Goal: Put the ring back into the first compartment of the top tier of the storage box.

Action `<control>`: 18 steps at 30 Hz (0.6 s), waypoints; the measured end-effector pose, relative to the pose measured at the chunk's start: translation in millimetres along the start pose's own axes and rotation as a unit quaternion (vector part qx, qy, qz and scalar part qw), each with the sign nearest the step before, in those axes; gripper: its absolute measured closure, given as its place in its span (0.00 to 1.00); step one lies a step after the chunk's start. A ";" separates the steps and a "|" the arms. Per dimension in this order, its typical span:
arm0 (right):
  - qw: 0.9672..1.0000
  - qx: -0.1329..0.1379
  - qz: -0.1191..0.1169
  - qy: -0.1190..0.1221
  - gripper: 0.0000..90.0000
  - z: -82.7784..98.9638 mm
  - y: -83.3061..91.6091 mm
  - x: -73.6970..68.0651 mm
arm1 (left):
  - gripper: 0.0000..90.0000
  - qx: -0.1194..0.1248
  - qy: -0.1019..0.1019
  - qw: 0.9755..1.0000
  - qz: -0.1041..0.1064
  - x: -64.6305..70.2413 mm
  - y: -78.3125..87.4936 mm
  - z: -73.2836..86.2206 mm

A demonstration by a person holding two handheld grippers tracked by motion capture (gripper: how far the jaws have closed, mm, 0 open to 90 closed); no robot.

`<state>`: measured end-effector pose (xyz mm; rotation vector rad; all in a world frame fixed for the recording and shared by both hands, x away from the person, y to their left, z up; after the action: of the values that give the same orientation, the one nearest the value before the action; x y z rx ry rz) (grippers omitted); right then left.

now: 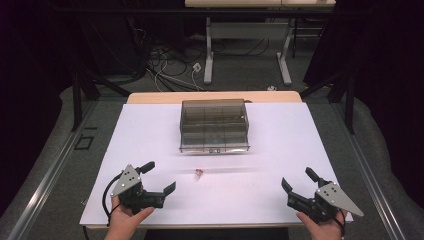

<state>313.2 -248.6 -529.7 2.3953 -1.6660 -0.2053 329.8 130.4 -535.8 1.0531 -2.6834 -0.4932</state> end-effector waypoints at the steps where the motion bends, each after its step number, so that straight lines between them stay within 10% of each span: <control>1: 1.000 -0.002 -0.003 0.005 0.16 1.0 -0.9 -0.5 | 0.01 -0.004 -0.004 1.000 0.001 0.7 -1.1 0.7; 18: 1.000 -0.011 -0.008 0.010 0.16 6.2 2.9 -3.8 | 0.09 -0.026 -0.013 0.999 0.024 15.4 -24.4 1.7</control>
<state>307.7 -246.6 -535.0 2.3878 -1.6267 -0.1996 333.2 103.4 -545.5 0.9727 -2.6967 -0.5673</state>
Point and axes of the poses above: each handheld gripper's, and its own axes: y roughly backward along the jaws, z roughly out of its underside, x roughly to its right, the point moved 10 cm from there along -y, roughly forward along the jaws, and after that the axes turned 6 degrees about -x, right-handed, at the moved point
